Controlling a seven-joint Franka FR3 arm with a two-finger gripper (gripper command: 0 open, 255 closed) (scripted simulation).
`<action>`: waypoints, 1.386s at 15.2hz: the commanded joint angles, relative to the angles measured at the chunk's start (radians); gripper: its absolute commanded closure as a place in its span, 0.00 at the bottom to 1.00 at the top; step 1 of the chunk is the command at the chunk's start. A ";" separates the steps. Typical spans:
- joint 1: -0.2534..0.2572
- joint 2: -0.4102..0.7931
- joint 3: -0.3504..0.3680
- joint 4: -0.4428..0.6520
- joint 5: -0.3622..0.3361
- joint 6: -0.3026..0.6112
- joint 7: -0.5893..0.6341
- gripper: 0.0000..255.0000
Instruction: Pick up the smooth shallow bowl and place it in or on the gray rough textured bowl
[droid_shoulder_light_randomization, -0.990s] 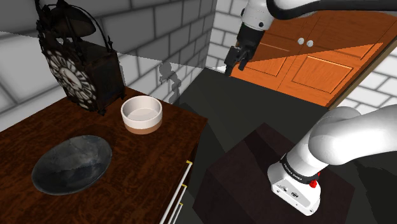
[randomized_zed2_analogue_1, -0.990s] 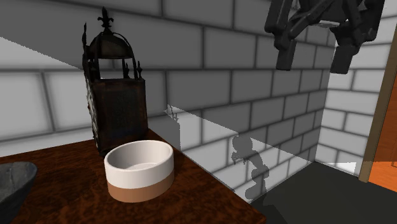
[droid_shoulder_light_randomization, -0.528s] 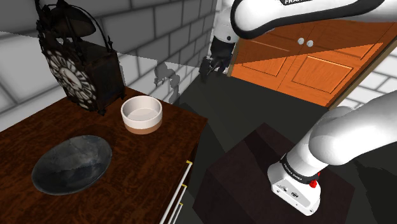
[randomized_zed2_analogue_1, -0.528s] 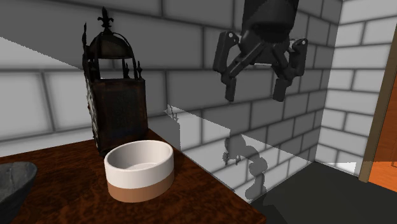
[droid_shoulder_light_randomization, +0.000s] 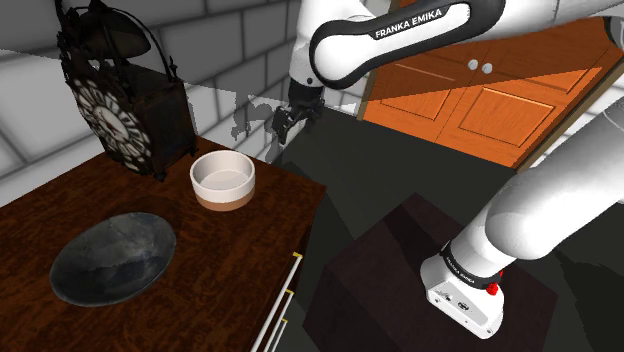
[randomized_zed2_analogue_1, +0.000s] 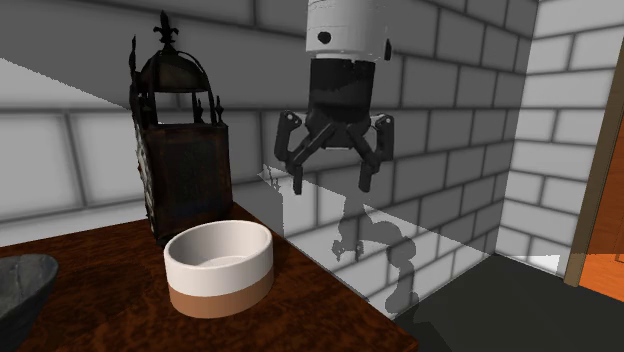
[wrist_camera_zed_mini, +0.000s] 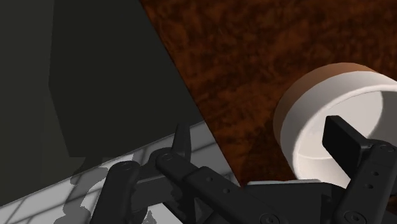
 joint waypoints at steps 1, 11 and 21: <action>0.004 0.083 0.017 0.048 -0.038 0.034 0.041 0.00; 0.093 0.466 0.017 0.356 -0.238 0.086 0.222 0.00; 0.108 0.535 -0.001 0.347 -0.271 0.160 0.243 0.00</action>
